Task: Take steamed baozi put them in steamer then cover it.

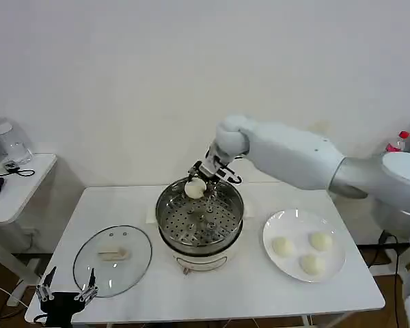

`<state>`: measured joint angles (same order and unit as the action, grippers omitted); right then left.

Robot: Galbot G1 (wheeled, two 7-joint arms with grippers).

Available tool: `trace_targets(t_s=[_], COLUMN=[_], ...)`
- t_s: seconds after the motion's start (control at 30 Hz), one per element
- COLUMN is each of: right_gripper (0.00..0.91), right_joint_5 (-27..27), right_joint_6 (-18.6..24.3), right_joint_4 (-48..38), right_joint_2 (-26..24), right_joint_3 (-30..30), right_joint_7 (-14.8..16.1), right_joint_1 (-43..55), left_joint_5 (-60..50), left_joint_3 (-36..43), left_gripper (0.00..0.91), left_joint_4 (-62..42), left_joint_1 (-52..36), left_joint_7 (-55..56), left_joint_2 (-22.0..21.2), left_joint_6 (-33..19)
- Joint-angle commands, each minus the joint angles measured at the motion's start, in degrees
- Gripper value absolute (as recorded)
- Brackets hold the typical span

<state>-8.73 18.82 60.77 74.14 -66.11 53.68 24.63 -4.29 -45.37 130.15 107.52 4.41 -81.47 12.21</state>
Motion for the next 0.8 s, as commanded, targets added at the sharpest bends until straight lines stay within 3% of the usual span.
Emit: trace_targets(t_s=[0.03, 0.6, 0.63, 0.67, 0.7, 0.73, 0.8], right_gripper=[0.635, 0.645, 0.715, 0.715, 0.846, 0.907, 0.907], right_joint_5=[-8.6, -12.2, -12.5, -12.8, -13.1, -13.0, -12.2], right_joint_6=[6.3, 9.5, 9.6, 9.7, 9.9, 10.0, 9.8], right_joint_4=[-6.5, -9.4, -9.7, -9.7, -9.5, -9.4, -8.7], right_joint_2=[3.5, 5.6, 5.6, 5.6, 5.5, 5.5, 5.4], right_joint_3=[-0.1, 0.2, 0.3, 0.4, 0.4, 0.4, 0.5], right_joint_7=[-2.4, -3.6, -3.7, -3.7, -3.7, -3.8, -3.9], right_joint_1=[-2.5, -3.8, -3.8, -3.9, -4.0, -4.0, -3.9], left_joint_5=[0.1, 0.2, 0.2, 0.2, 0.2, 0.2, 0.2], left_joint_3=[-0.2, -0.6, -0.6, -0.6, -0.6, -0.5, -0.5], left_gripper=[0.907, 0.907, 0.907, 0.907, 0.907, 0.907, 0.907], left_joint_4=[-0.3, -0.1, -0.1, -0.1, -0.1, -0.1, 0.0], left_joint_1=[-0.2, 0.0, 0.0, 0.0, 0.0, 0.0, 0.0], left_joint_7=[0.0, 0.1, 0.1, 0.1, 0.1, 0.1, 0.2], left_joint_2=[0.0, -0.2, -0.2, -0.3, -0.3, -0.3, -0.4], left_joint_6=[0.0, -0.1, -0.1, -0.1, -0.1, -0.1, -0.1])
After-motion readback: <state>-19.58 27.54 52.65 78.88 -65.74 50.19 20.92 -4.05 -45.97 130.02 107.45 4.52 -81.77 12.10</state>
